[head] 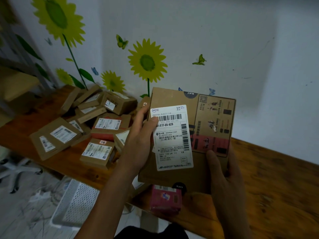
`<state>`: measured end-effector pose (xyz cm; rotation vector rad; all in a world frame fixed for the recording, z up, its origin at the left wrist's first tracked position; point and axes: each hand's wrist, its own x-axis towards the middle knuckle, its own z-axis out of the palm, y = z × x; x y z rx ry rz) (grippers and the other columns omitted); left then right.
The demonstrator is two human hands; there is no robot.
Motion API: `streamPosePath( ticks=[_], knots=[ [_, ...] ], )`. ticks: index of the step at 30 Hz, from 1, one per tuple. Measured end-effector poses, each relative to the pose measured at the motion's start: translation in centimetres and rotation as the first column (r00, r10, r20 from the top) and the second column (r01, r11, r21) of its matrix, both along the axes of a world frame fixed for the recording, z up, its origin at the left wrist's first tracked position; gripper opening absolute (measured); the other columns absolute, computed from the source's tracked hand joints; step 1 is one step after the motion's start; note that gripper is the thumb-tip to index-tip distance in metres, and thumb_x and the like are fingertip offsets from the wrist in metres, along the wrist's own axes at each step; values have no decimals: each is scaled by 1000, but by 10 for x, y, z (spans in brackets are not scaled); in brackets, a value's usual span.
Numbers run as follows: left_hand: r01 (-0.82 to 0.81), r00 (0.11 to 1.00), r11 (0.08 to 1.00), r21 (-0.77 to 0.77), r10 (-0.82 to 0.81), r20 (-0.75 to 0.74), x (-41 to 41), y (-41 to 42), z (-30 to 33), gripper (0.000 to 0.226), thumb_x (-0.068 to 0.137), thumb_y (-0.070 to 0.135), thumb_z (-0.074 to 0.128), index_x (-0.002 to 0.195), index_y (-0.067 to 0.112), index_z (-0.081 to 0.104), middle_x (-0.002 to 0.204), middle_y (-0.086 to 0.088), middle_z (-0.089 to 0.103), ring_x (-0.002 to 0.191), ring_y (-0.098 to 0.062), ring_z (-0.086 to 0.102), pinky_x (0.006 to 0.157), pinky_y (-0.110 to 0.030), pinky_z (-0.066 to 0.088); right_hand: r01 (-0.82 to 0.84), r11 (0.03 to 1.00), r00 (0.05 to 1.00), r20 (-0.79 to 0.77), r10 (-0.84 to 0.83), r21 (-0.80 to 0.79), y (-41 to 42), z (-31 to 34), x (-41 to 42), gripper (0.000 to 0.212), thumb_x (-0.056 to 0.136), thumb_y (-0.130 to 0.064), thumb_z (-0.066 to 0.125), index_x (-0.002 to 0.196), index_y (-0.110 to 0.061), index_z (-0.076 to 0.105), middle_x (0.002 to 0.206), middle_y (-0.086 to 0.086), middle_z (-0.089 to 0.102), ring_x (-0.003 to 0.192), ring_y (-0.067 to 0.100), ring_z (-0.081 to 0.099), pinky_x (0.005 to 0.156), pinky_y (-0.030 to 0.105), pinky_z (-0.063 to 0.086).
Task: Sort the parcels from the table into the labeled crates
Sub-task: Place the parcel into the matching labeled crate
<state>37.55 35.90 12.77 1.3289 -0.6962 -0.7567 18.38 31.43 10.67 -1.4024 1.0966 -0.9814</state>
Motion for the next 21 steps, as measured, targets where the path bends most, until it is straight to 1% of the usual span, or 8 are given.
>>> streamPosePath(
  ticks=[2, 4, 9, 11, 13, 15, 18, 21],
  knots=[
    [18, 1000, 1000, -8, -18, 1, -1, 0, 0, 46, 97, 39, 52, 142, 35, 46, 117, 5, 72, 103, -13, 70, 80, -33, 50, 8, 1000, 1000, 12, -8, -3, 1, -1, -1, 69, 73, -64, 56, 139, -47, 49, 109, -21, 70, 94, 6, 72, 69, 37, 63],
    [31, 999, 999, -10, -31, -7, -2, 1, 0, 52, 88, 44, 51, 140, 39, 48, 120, 7, 70, 103, -11, 70, 80, -33, 51, 17, 1000, 1000, 18, -17, -12, 1, -1, -2, 67, 74, -62, 57, 139, -45, 50, 110, -21, 70, 94, 7, 73, 70, 36, 63],
    [63, 997, 998, -24, -64, -31, -5, 4, 1, 35, 94, 40, 52, 126, 54, 50, 115, 16, 72, 104, -8, 69, 86, -38, 52, 34, 999, 999, 8, -34, -24, 1, -3, -4, 65, 76, -61, 56, 138, -45, 51, 109, -16, 71, 93, 7, 73, 70, 34, 63],
    [89, 995, 995, -37, -91, -44, -6, 5, 0, 39, 90, 38, 51, 125, 54, 50, 115, 16, 72, 105, -9, 70, 84, -36, 53, 39, 999, 999, 7, -39, -26, 1, -4, -5, 62, 76, -61, 55, 136, -45, 53, 110, -12, 72, 92, 6, 73, 68, 31, 62],
    [104, 993, 993, -47, -106, -46, -7, 6, 0, 44, 87, 38, 50, 129, 52, 49, 117, 16, 72, 106, -9, 70, 81, -32, 54, 43, 999, 999, -8, -43, -31, 0, -5, -5, 60, 76, -62, 54, 135, -46, 53, 112, -11, 71, 92, 5, 72, 68, 30, 61],
    [110, 993, 992, -62, -113, -46, -7, 6, -1, 51, 86, 38, 50, 136, 48, 46, 119, 15, 71, 107, -8, 69, 79, -29, 54, 48, 998, 999, -13, -48, -34, 0, -6, -5, 61, 76, -63, 54, 135, -46, 53, 112, -10, 71, 92, 6, 73, 70, 34, 62],
    [114, 992, 991, -72, -118, -46, -8, 7, -2, 56, 87, 37, 51, 142, 45, 43, 122, 13, 70, 110, -11, 68, 84, -34, 55, 54, 998, 999, -7, -54, -41, -1, -9, -5, 57, 77, -63, 55, 133, -47, 54, 109, -15, 71, 92, 8, 73, 72, 40, 63],
    [124, 990, 989, -82, -129, -55, -9, 7, -4, 58, 87, 35, 52, 144, 43, 42, 123, 12, 70, 112, -12, 68, 84, -33, 56, 63, 997, 998, 9, -63, -39, -2, -11, -6, 58, 77, -64, 56, 132, -49, 54, 113, -11, 72, 96, 13, 73, 77, 46, 63]
  ],
)
